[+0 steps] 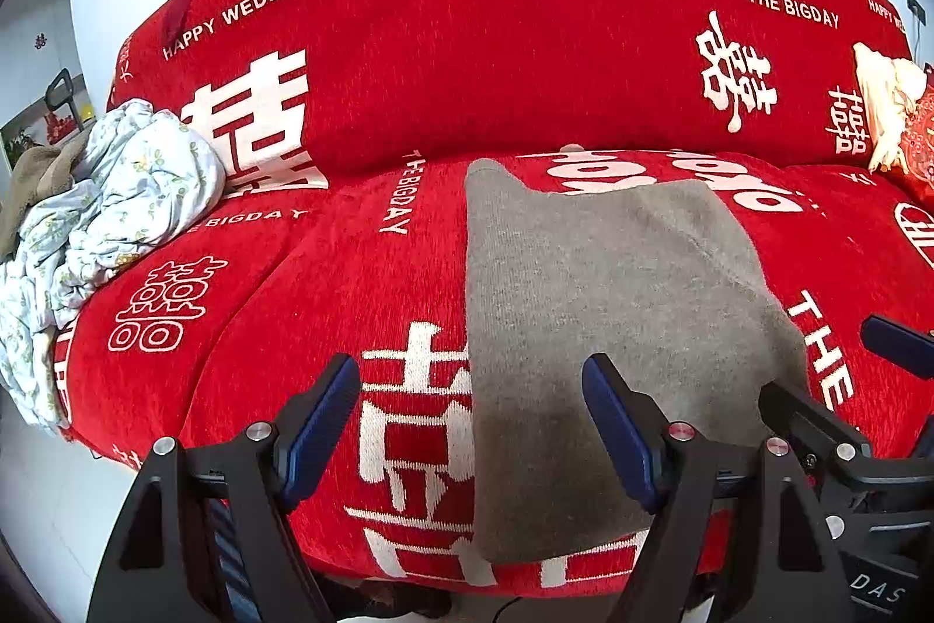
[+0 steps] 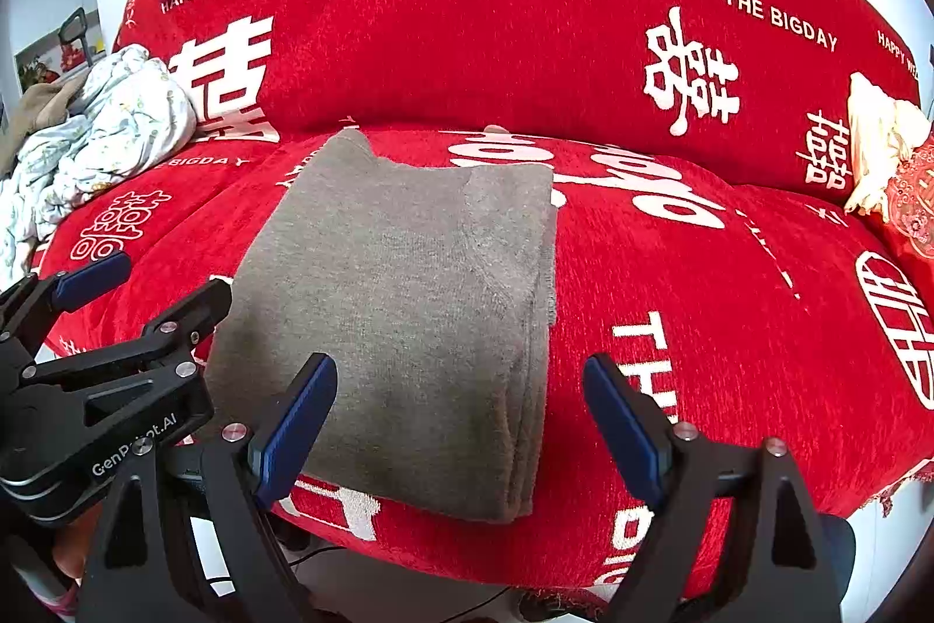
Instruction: Fold small clothes
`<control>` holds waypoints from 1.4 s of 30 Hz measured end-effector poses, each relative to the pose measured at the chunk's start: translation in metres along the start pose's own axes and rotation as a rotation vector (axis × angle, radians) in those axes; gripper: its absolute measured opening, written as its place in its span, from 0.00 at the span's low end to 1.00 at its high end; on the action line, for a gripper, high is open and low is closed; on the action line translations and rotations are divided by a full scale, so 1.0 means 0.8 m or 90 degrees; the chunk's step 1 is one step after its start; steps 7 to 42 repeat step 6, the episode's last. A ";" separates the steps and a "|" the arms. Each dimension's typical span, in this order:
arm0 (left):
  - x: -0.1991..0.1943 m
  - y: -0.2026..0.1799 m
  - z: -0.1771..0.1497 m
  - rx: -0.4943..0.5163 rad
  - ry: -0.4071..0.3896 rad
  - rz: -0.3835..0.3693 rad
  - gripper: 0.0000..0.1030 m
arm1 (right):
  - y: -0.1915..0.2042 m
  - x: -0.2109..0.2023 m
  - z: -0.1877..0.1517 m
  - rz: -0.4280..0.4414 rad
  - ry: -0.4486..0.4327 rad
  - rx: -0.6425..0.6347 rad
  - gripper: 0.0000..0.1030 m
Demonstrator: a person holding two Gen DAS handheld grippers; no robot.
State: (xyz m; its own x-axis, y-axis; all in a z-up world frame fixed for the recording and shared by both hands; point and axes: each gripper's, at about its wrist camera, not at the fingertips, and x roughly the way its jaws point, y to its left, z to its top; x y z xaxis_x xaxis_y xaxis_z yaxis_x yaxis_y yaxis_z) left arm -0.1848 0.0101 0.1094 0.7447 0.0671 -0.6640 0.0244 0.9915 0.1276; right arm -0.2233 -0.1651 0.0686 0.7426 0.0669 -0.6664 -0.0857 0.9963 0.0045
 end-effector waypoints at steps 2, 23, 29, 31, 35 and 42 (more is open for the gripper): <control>0.000 0.000 0.000 0.000 0.000 0.000 0.77 | 0.000 0.000 0.000 0.000 0.000 0.000 0.86; 0.000 0.001 -0.001 -0.002 0.001 -0.003 0.77 | 0.000 0.000 0.000 0.000 0.000 0.000 0.86; 0.000 0.001 -0.001 -0.002 0.001 -0.003 0.77 | 0.000 0.000 0.000 0.000 0.000 0.000 0.86; 0.000 0.001 -0.001 -0.002 0.001 -0.003 0.77 | 0.000 0.000 0.000 0.000 0.000 0.000 0.86; 0.000 0.001 -0.001 -0.002 0.001 -0.003 0.77 | 0.000 0.000 0.000 0.000 0.000 0.000 0.86; 0.000 0.001 -0.001 -0.002 0.001 -0.003 0.77 | 0.000 0.000 0.000 0.000 0.000 0.000 0.86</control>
